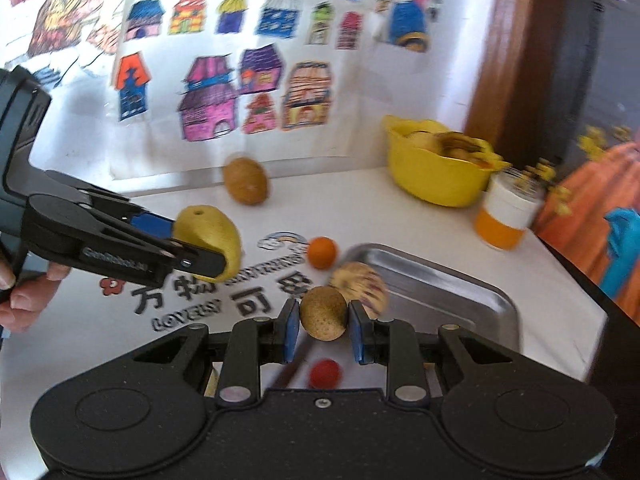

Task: Organize fruits
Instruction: 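Carry the pear and small brown fruit over the metal tray and open both tools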

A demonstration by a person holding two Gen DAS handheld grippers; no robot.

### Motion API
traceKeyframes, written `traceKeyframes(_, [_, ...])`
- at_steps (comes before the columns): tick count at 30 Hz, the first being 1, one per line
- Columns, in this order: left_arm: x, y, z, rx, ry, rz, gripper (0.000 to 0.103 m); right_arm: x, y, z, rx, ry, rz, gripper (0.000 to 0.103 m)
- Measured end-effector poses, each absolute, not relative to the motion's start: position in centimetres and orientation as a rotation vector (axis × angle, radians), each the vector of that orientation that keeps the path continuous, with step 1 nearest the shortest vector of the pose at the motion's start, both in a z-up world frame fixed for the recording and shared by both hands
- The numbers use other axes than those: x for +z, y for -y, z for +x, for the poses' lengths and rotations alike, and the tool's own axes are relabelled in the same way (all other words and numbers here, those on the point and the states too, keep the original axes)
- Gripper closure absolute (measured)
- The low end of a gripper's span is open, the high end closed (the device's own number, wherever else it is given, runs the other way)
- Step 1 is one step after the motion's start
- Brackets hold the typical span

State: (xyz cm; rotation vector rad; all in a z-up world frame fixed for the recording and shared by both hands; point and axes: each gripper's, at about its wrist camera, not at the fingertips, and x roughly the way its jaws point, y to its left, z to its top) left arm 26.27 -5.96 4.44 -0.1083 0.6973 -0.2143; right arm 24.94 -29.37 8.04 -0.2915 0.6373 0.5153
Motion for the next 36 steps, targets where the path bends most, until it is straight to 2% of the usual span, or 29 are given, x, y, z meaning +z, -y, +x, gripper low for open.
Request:
traceKeyframes(13, [6.4,11.8,25.7,-0.296,-0.666,-0.092,0.047,6.5,36.5,23.1,0.375,-0.626,-0.188,0.075])
traceKeyframes(36, [4.8,21.6,28.8,-0.407,-0.729,-0.044,0.047,2.6,41.4,24.4,0.317,-0.617,-0.066,0.075])
